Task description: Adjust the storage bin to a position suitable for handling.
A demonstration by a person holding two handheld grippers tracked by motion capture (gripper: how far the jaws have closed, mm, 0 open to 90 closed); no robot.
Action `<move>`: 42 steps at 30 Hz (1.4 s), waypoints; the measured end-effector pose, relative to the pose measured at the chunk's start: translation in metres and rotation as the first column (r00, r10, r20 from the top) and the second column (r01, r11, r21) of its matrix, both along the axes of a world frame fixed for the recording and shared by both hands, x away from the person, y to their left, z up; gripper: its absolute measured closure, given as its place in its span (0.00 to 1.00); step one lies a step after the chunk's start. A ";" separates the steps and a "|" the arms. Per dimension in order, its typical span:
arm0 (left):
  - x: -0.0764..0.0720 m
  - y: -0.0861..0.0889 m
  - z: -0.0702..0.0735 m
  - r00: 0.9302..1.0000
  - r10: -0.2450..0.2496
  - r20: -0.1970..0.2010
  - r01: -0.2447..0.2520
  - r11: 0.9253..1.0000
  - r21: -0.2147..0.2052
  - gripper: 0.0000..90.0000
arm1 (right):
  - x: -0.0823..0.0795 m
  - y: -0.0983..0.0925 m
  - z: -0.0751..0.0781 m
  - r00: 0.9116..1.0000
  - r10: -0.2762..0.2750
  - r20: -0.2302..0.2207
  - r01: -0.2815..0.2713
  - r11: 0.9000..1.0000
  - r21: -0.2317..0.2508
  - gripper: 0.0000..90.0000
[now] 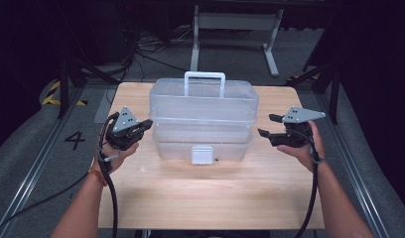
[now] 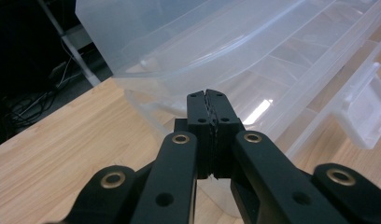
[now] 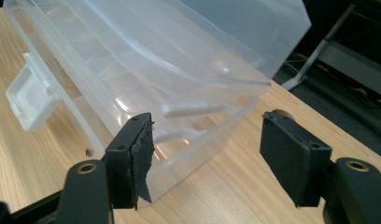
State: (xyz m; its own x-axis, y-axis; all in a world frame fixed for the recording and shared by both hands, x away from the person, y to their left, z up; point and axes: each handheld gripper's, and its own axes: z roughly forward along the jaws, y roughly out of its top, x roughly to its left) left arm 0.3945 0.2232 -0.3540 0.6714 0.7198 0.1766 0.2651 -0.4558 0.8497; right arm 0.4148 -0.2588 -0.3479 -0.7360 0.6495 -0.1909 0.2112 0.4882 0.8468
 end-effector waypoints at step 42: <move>-0.038 0.042 -0.032 0.997 0.059 -0.043 -0.057 0.998 0.035 0.80 | 0.026 0.030 0.017 0.988 -0.100 0.119 0.081 0.984 0.157 0.52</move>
State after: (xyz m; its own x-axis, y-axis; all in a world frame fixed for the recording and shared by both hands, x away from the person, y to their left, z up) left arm 0.3566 0.2650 -0.3864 0.6363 0.7519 0.1725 0.3291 -0.4669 0.8208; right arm 0.4407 -0.2286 -0.3313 -0.6492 0.7408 -0.1727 0.1356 0.3362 0.9320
